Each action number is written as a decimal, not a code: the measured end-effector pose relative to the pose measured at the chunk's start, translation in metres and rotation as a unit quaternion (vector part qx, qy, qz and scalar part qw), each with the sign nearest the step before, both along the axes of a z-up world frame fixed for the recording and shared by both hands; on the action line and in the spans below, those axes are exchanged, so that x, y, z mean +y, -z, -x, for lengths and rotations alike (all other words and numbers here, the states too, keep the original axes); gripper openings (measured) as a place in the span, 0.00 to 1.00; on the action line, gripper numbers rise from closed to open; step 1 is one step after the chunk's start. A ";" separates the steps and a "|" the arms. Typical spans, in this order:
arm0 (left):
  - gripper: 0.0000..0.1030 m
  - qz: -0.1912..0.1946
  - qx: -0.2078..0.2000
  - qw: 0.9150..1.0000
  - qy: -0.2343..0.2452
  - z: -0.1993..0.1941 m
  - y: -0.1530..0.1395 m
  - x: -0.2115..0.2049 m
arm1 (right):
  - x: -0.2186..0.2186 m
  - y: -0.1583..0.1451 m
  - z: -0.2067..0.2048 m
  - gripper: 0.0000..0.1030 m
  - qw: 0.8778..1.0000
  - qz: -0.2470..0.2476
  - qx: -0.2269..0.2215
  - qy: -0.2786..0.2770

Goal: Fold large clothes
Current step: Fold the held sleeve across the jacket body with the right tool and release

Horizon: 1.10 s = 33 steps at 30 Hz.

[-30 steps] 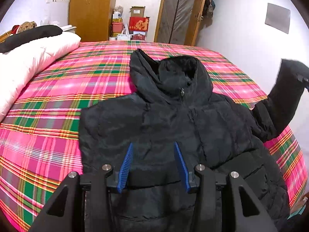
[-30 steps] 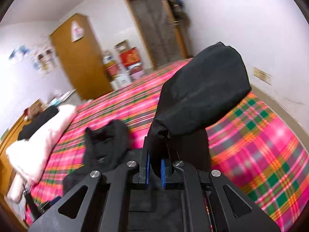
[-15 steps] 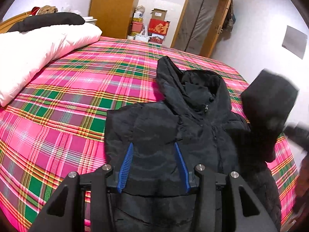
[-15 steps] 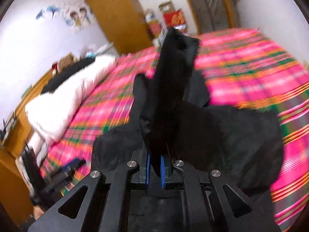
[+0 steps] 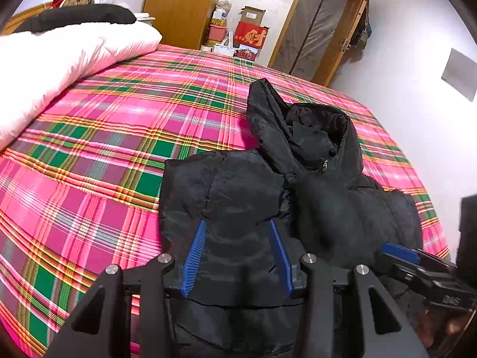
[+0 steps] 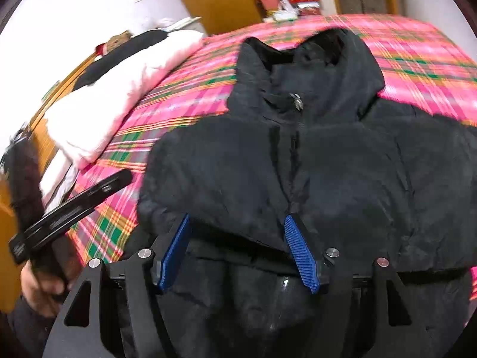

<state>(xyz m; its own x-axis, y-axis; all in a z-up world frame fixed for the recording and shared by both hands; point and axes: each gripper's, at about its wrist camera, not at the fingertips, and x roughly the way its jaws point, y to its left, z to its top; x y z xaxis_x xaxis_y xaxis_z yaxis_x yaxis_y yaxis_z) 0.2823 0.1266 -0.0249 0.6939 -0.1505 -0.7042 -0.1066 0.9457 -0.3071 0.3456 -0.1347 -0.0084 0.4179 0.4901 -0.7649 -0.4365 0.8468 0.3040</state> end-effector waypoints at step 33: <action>0.39 -0.044 0.009 0.993 0.109 -0.060 0.050 -0.091 | -0.163 0.020 -0.062 0.43 0.978 0.063 -0.060 0.189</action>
